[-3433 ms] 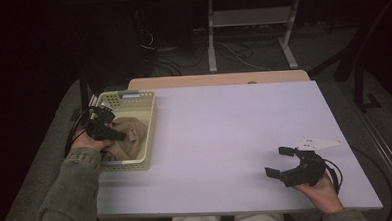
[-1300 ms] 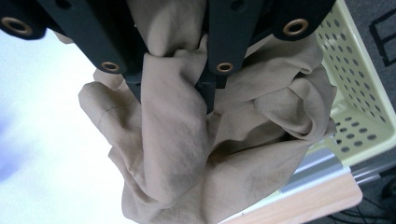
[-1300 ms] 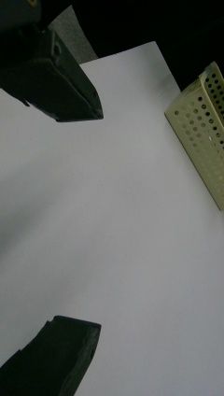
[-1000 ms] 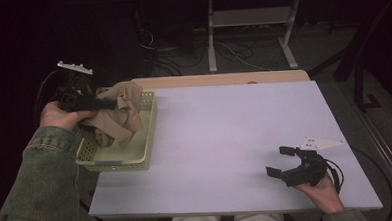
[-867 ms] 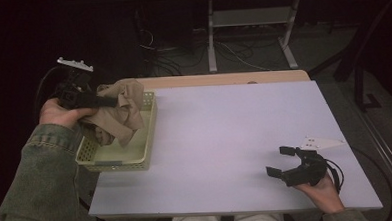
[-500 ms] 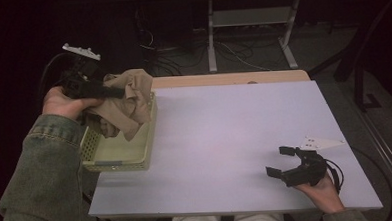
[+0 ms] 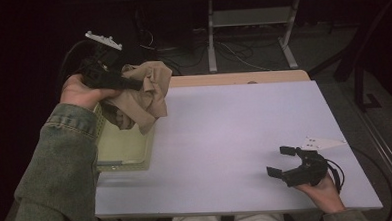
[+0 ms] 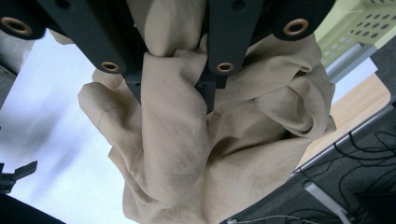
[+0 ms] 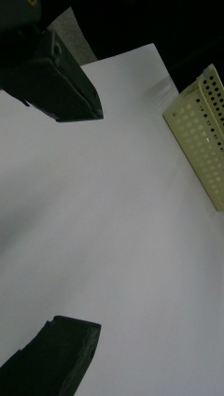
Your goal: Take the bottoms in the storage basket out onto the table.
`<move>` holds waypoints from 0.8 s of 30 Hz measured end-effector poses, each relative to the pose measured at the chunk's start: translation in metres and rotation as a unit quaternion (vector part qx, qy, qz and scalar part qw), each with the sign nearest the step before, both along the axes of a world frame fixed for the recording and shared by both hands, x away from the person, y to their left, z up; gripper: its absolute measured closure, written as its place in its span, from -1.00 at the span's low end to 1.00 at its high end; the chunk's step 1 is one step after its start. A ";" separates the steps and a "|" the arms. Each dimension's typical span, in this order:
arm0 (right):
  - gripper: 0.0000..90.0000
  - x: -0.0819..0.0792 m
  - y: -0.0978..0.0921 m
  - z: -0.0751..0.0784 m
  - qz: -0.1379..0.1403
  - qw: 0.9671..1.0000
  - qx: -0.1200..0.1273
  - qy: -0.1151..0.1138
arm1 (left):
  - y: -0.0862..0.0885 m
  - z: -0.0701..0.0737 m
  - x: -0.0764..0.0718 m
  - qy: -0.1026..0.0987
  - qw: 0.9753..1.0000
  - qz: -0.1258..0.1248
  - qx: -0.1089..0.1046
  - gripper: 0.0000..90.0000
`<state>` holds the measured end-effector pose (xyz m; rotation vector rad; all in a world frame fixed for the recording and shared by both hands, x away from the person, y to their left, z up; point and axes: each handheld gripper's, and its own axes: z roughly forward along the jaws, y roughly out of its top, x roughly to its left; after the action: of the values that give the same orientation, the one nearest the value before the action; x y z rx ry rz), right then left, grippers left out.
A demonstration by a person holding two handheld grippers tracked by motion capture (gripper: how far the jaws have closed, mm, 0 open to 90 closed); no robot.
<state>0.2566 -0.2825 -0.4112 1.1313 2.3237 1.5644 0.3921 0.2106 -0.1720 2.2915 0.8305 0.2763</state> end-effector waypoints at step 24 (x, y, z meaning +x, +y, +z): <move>-1.00 0.000 0.000 0.000 0.001 1.000 -0.001 -0.002 | -0.038 0.003 0.013 -0.016 0.999 -0.039 -0.016 0.66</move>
<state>0.2567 -0.2826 -0.4111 1.1240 2.3243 1.5627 0.4056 0.1724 -0.1686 2.2777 0.7233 0.2636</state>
